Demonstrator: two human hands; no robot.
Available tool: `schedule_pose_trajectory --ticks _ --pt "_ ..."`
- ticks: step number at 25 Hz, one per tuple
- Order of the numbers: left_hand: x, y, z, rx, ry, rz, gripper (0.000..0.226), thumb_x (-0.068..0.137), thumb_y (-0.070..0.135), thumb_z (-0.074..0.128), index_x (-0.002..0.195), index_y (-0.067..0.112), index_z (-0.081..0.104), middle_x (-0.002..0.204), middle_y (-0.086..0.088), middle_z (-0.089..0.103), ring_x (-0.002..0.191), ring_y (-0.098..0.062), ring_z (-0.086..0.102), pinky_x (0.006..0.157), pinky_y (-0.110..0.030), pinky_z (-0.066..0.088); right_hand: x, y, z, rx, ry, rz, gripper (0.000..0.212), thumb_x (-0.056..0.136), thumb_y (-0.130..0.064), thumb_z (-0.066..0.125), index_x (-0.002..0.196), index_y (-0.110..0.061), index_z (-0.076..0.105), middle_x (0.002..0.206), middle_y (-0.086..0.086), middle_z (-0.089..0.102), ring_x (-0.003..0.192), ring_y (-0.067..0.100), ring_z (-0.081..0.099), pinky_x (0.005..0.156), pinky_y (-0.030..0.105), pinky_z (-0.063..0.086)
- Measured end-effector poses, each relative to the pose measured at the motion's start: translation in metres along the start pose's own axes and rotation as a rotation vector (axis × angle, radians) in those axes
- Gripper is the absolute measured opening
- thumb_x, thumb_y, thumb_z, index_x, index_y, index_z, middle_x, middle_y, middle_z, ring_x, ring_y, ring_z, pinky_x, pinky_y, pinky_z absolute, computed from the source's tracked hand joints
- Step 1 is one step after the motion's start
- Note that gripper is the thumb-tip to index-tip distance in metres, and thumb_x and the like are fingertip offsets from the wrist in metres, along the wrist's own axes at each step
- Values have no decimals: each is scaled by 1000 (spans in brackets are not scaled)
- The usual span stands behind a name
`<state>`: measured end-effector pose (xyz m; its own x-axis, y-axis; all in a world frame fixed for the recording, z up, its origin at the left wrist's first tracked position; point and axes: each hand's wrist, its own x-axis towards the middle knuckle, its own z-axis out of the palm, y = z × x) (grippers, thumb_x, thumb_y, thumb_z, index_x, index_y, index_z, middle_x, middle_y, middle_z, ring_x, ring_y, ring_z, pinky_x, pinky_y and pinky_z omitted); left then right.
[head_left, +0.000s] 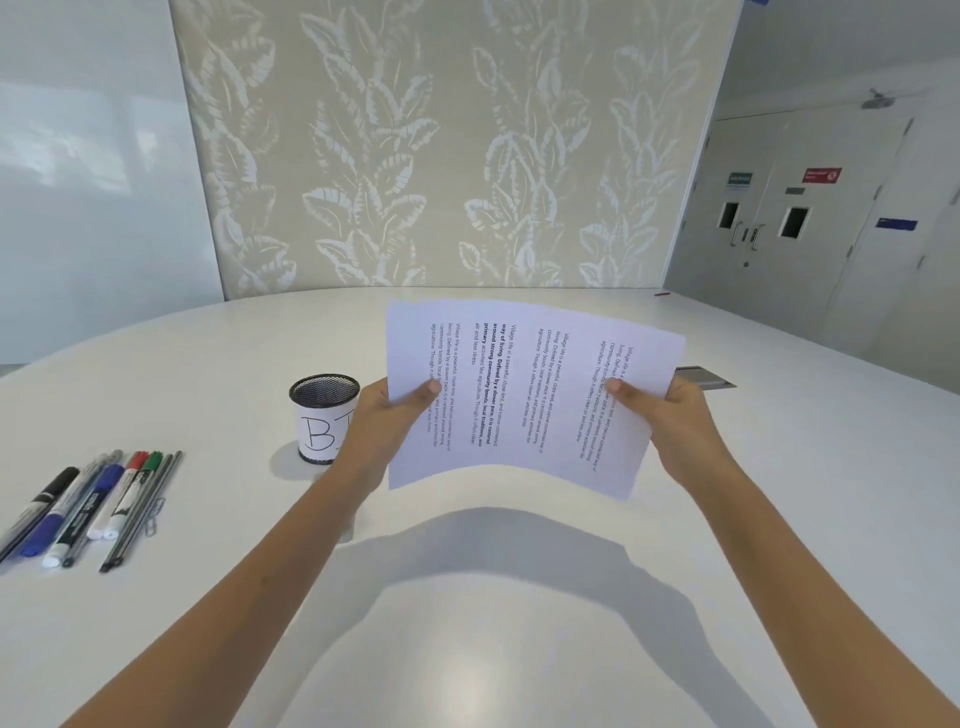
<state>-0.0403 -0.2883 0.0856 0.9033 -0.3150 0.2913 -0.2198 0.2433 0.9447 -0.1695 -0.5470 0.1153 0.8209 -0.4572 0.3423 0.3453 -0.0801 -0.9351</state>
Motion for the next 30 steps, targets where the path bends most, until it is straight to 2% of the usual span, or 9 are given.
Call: schedule_pose_trajectory --ticks 2,6,9,14,20,23,26,28,30 --pt "-4 -9 2 -1 26 -17 18 85 23 68 102 16 71 94 2 75 88 -18 71 80 -36 55 -3 10 -1 9 57 -8 21 81 -6 68 101 -13 70 101 0 74 92 21 70 83 35 56" --pt "-18 -35 1 42 37 -74 24 85 24 68 108 17 68 102 -1 74 95 -20 69 87 -42 54 -16 43 -7 -26 96 100 23 77 -9 73 100 -10 71 103 7 74 96 28 69 90 45 53" --pt "-25 -46 4 60 21 -109 21 86 24 68 106 21 69 100 3 74 96 -19 69 87 -40 54 -29 62 -5 -4 88 164 27 76 -6 73 102 -9 70 105 9 73 99 30 68 88 44 53" --pt "-18 -40 10 -18 47 -105 20 85 23 68 104 19 70 98 4 75 91 -14 70 81 -32 54 -23 53 -4 14 111 121 22 78 -7 72 99 -12 70 102 3 74 93 23 70 82 37 53" --pt "-26 -58 9 14 74 -174 17 86 20 66 103 18 68 95 2 73 93 -22 68 84 -37 53 -35 80 -10 1 104 238 27 76 -9 74 103 -10 70 104 7 74 95 26 70 80 39 54" --pt "-23 -53 9 -25 69 -175 17 86 15 66 104 16 68 91 5 74 89 -21 70 79 -35 54 -30 80 -19 -46 210 208 29 75 -17 77 103 -12 69 103 6 73 95 25 69 86 42 54" --pt "-20 -49 10 -128 47 -191 17 86 11 65 102 14 69 92 1 76 88 -20 71 79 -38 55 -21 69 -28 -52 372 200 46 72 -28 79 112 -15 61 105 11 70 93 23 66 92 42 50" --pt "-23 -48 14 -214 54 -220 22 86 11 65 108 11 67 106 -10 72 98 -28 68 88 -45 52 -19 63 -29 23 442 213 55 76 -26 76 123 -14 51 112 9 64 94 19 63 89 35 50" --pt "-28 -48 23 -296 72 -233 28 88 9 62 116 7 62 114 -14 68 103 -29 66 91 -48 50 -19 58 -20 146 444 235 62 81 -24 73 132 -13 39 122 9 57 96 18 61 85 33 50"
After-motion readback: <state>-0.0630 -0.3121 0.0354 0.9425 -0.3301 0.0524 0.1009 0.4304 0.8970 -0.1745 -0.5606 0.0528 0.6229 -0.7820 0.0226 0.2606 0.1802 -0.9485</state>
